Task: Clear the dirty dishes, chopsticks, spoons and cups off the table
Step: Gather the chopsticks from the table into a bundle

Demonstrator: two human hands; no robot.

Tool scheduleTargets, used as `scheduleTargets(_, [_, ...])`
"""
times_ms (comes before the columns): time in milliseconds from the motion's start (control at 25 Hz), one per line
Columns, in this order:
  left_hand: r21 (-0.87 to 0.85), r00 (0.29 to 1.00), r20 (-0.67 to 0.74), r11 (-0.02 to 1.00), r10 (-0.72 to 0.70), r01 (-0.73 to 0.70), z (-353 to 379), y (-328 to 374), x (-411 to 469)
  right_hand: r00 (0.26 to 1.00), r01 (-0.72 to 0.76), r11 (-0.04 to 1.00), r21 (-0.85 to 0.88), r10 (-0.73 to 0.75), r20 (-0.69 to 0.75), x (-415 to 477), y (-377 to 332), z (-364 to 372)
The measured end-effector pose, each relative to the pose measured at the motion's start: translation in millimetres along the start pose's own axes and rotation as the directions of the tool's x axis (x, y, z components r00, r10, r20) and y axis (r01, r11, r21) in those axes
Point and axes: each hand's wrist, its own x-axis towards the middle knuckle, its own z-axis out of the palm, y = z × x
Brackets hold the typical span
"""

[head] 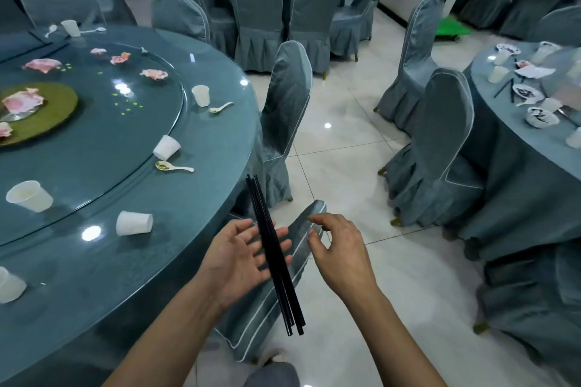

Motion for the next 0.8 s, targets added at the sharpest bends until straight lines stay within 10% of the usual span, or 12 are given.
scheduleTargets(800, [-0.098, 1.000, -0.006, 0.995, -0.012, 0.011, 173, 35, 207, 0.999, 0.017, 0.999, -0.038, -0.015, 0.046, 238, 112, -87])
